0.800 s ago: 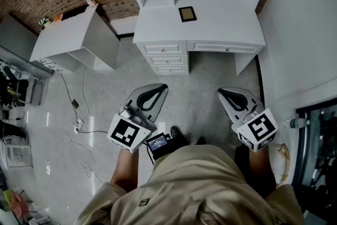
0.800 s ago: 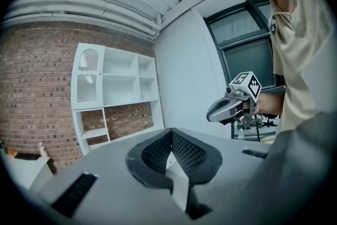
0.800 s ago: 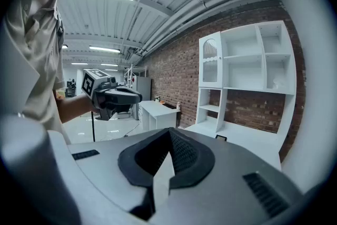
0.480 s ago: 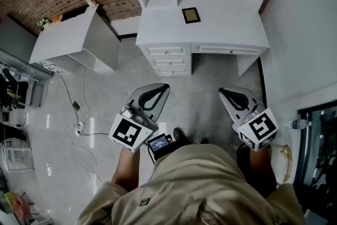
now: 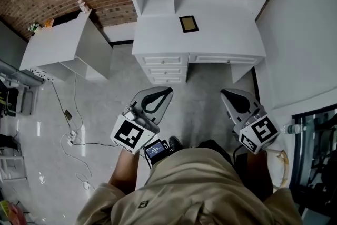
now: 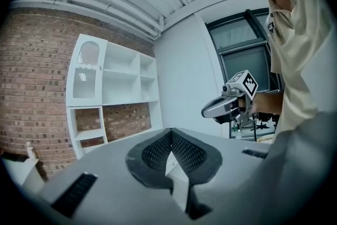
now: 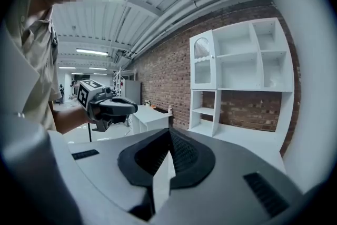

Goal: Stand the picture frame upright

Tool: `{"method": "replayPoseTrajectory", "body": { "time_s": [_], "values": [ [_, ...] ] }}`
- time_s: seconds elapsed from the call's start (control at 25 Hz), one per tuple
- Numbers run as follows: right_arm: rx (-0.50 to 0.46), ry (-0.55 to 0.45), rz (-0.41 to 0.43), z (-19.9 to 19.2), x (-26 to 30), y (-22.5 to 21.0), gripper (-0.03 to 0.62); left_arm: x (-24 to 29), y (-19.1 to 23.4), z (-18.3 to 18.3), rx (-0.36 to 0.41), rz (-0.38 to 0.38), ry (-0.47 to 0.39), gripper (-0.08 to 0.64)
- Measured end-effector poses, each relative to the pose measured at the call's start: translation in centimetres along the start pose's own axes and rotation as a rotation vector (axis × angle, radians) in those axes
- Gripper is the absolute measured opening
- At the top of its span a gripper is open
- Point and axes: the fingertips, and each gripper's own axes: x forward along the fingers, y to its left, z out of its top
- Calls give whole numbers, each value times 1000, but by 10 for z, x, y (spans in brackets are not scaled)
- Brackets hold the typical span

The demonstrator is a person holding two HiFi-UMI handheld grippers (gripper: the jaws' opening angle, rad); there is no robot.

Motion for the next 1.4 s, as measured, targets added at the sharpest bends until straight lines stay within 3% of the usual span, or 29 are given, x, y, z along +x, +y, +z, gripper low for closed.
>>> {"method": "replayPoseTrajectory", "body": {
  "time_s": [0.48,0.92,1.4],
  "values": [
    [39,37,23,-21,46,-95,3,78,49,-22,-45,45,51,6],
    [34,26,155,-23,87,-251,3,224,93,-6,-16,150,129,6],
    [88,44,205,-34,127,-319,3,293,138,-8,-28,172,189,6]
  ]
}}
